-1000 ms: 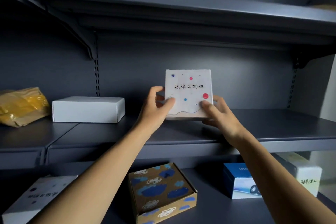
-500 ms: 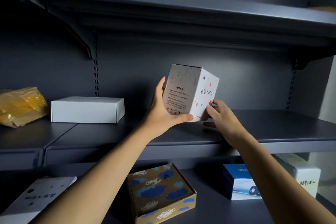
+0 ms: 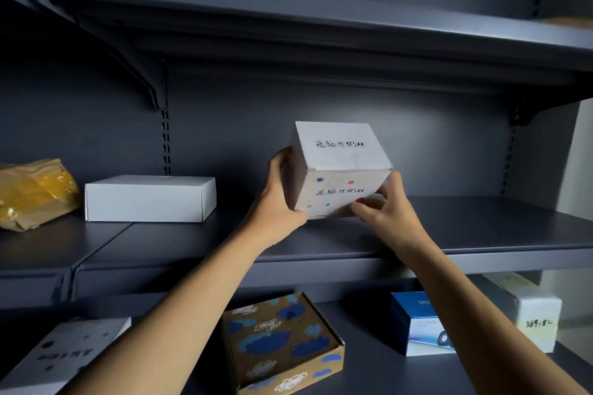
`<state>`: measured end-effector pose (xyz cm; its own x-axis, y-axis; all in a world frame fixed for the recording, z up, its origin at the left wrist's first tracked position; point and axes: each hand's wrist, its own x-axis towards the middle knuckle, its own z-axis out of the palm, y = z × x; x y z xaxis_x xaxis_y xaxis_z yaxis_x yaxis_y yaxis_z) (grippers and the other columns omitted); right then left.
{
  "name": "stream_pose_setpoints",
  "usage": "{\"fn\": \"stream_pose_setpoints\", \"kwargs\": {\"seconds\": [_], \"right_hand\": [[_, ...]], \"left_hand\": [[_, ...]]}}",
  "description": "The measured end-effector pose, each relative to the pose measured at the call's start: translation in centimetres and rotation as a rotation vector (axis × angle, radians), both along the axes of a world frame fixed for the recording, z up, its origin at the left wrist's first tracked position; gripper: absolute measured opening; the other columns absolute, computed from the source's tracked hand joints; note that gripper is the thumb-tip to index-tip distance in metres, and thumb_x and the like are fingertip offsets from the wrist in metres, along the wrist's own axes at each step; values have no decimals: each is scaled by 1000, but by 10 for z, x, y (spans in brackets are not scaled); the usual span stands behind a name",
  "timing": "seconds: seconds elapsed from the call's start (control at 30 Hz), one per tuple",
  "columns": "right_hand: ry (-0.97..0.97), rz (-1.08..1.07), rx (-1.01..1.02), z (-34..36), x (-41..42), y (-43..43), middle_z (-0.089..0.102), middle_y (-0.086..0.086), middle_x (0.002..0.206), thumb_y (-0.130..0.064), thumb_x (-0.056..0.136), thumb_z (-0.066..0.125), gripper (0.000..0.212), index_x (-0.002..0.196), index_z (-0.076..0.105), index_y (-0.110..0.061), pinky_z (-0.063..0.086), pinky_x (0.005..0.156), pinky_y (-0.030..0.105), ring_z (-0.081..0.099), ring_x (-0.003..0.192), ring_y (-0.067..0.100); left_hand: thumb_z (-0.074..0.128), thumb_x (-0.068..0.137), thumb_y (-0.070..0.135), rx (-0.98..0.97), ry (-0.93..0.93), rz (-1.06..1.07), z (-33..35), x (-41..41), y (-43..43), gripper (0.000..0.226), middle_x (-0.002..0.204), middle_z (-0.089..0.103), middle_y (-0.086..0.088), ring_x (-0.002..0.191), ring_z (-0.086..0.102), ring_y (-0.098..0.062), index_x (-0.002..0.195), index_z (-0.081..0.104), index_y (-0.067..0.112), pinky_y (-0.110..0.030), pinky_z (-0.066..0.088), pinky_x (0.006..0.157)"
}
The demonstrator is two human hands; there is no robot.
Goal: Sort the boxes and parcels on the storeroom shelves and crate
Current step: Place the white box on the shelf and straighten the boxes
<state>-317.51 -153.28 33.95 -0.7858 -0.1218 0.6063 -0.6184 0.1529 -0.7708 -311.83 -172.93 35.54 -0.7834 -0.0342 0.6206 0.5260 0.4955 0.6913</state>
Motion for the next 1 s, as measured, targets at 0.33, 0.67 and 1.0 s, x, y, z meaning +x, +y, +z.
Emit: {"fn": "stream_pose_setpoints", "kwargs": {"seconds": [0.33, 0.67, 1.0], "right_hand": [[100, -23, 187, 5, 13, 0, 46, -11, 134, -2, 85, 71, 49, 120, 37, -5, 45, 70, 3, 53, 98, -5], [51, 108, 2, 6, 12, -2, 57, -6, 130, -19, 98, 54, 27, 115, 39, -33, 50, 66, 15, 63, 80, -4], [40, 153, 16, 4, 11, 1, 60, -15, 123, -30, 100, 49, 25, 124, 44, -29, 42, 99, 24, 56, 110, -5]], "left_hand": [[43, 78, -20, 65, 11, 59, -3, -7, -3, 85, 113, 56, 20, 97, 56, 2, 139, 28, 39, 1, 40, 68], [52, 94, 5, 162, 54, 81, 2, -7, 1, 48, 114, 58, 16, 93, 56, 14, 135, 42, 27, 4, 38, 67], [45, 98, 44, 332, 12, 142, 5, -10, -1, 22, 91, 60, 10, 87, 56, -11, 91, 52, 25, -41, 49, 91]]}}
